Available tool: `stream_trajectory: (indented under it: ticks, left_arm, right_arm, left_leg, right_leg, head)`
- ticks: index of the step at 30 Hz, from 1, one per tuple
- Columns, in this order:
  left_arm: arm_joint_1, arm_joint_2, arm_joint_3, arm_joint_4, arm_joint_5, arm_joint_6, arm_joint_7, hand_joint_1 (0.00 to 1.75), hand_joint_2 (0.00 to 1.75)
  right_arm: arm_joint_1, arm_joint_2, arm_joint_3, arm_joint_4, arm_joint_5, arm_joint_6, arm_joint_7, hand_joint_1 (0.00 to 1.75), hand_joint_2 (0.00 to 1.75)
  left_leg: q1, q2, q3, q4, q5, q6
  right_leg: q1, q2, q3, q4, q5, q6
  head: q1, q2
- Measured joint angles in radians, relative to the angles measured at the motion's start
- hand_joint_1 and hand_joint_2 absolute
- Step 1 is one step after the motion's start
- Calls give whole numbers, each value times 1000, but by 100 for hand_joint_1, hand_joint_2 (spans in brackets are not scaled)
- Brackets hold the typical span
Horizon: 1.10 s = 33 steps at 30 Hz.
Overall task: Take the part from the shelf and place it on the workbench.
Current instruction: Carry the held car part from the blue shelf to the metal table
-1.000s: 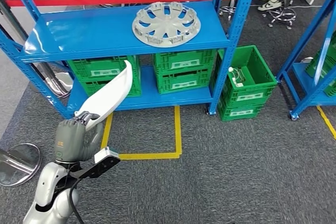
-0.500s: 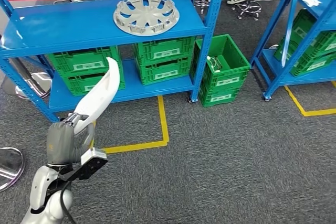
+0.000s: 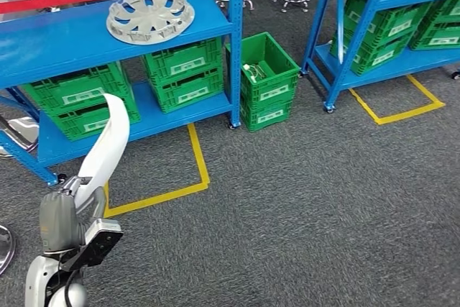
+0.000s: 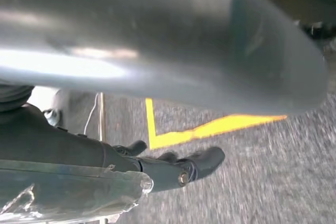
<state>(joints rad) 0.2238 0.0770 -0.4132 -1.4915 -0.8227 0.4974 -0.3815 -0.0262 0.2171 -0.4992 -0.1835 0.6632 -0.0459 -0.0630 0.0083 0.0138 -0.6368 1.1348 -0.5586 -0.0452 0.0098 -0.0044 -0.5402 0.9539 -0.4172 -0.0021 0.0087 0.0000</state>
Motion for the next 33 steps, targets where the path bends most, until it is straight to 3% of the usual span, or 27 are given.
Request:
stream_trajectory:
  ticks: [1,2,3,5,6,8,9,11,12,13,15,16,17,18,19,20,21,23,24,26,27,28,31,32,33]
  left_arm:
    - [2,1,2,0,0,0,0,175,175]
    - [3,1,3,0,0,0,0,175,175]
    - [3,1,4,0,0,0,0,175,175]
    - [3,1,8,-1,0,0,0,175,175]
    - [2,1,10,-2,0,0,0,175,175]
    - [2,0,12,-4,0,2,0,175,175]
    - [4,0,13,-4,0,3,0,175,175]
    - [5,-1,14,-4,0,7,0,175,175]
    - [5,-1,15,-3,0,10,0,175,175]
    - [5,-2,16,-3,0,12,0,175,175]
    - [6,-2,19,-2,-1,14,-1,175,175]
    - [6,-2,20,-2,-1,15,-1,175,175]
    - [7,-2,21,-1,-1,15,-1,175,175]
    - [7,-2,22,-1,-1,15,-1,175,175]
    - [6,-2,22,-1,-1,15,-1,175,175]
    - [5,-2,23,-1,0,15,-1,175,175]
    - [4,-2,24,-1,0,15,-1,175,175]
    - [2,-2,28,0,0,14,-3,175,175]
    - [1,-3,30,0,-1,14,-4,175,175]
    - [-1,-4,35,1,-3,14,-7,175,175]
    - [0,-6,37,1,-3,13,-9,175,175]
    - [0,-7,39,2,-3,13,-9,175,175]
    - [2,-8,44,7,-3,13,-10,175,175]
    - [2,-8,45,8,-3,13,-10,175,175]
    - [2,-8,46,9,-3,13,-10,175,175]
  right_arm:
    - [-2,2,0,0,0,1,0,0,0]
    - [-2,3,-1,0,0,1,0,0,0]
    - [-2,4,-1,0,-1,2,0,0,0]
    - [-2,5,-3,0,-1,2,0,0,0]
    - [-3,6,-4,0,-1,2,0,0,0]
    - [-5,6,-6,0,-2,2,0,0,0]
    - [-4,6,-7,0,-2,1,0,0,0]
    - [3,6,-13,0,-2,1,2,0,0]
    - [6,6,-17,0,-4,1,2,0,0]
    - [9,6,-22,0,-9,1,2,0,0]
    - [9,6,-33,0,-22,1,0,0,0]
    - [7,6,-39,0,-27,2,-2,0,0]
    - [6,7,-44,0,-30,3,-4,0,0]
    - [5,7,-48,0,-32,3,-5,0,0]
    - [4,7,-51,0,-33,4,-6,0,0]
    - [4,7,-53,0,-33,5,-8,0,0]
    - [3,7,-55,0,-33,5,-12,0,0]
    - [-3,7,-58,-1,-32,4,-21,0,0]
    - [-6,7,-59,-1,-31,4,-25,0,0]
    - [-6,7,-65,-1,-29,2,-26,0,0]
    - [-4,7,-68,-1,-28,1,-26,0,0]
    - [-4,6,-71,-1,-27,1,-25,0,0]
    - [-6,7,-74,-1,-24,1,-24,0,0]
    - [-5,7,-74,-1,-24,2,-24,0,0]
    - [-5,7,-74,-1,-23,4,-24,0,0]
  left_leg:
    - [0,-5,-13,63,-31,-2]
    - [1,-8,-16,104,-37,-4]
    - [2,-9,-4,113,-20,-6]
    - [10,-20,60,44,35,-14]
    - [16,-40,109,-19,47,-19]
    - [25,-77,177,-123,28,-16]
    - [25,-84,188,-145,17,-9]
    - [24,-64,174,-143,22,12]
    - [23,-53,165,-142,31,22]
    - [23,-40,156,-141,42,30]
    - [18,-18,133,-141,64,40]
    - [15,-5,120,-141,76,41]
    - [13,7,105,-140,87,42]
    - [10,20,90,-140,99,42]
    - [8,31,76,-140,110,41]
    - [6,40,63,-140,121,39]
    - [4,48,52,-140,130,37]
    - [1,64,42,-141,149,28]
    - [2,73,41,-143,158,22]
    - [6,84,39,-147,172,9]
    - [8,75,35,-142,161,3]
    - [8,57,28,-124,130,-2]
    - [7,1,-8,29,-20,-5]
    - [6,-4,-14,80,-43,-5]
    - [4,-6,-10,107,-38,-3]
  right_leg:
    - [0,10,-17,1,13,0]
    - [-1,20,-33,3,26,1]
    - [-3,29,-51,7,37,3]
    - [-9,48,-88,20,58,14]
    - [-9,58,-108,31,66,21]
    - [-8,78,-140,53,84,34]
    - [-7,88,-151,58,96,39]
    - [-9,100,-166,56,116,48]
    - [-9,90,-175,65,103,52]
    - [-9,72,-187,96,68,56]
    - [-9,31,-216,215,-40,61]
    - [-10,20,-227,285,-80,63]
    - [-11,15,-229,339,-96,64]
    - [-11,12,-217,365,-89,64]
    - [-11,9,-187,355,-67,61]
    - [-11,3,-139,312,-45,57]
    - [-8,-11,-77,241,-42,52]
    - [1,-37,26,97,-70,39]
    - [7,-42,48,55,-84,33]
    - [11,-30,39,37,-71,20]
    - [10,-23,31,34,-59,12]
    - [8,-17,22,30,-45,4]
    - [9,10,-25,28,2,-10]
    - [9,20,-43,29,17,-11]
    - [10,30,-62,29,32,-12]
  head:
    - [0,0]
    - [0,0]
    - [0,0]
    - [0,0]
    - [-1,0]
    - [-3,0]
    - [-4,0]
    - [-3,0]
    - [-1,0]
    - [2,0]
    - [6,0]
    - [7,0]
    - [7,0]
    - [7,0]
    - [7,0]
    - [7,0]
    - [7,0]
    - [7,0]
    - [9,0]
    - [13,0]
    - [15,0]
    - [13,0]
    - [8,0]
    - [8,0]
    - [8,0]
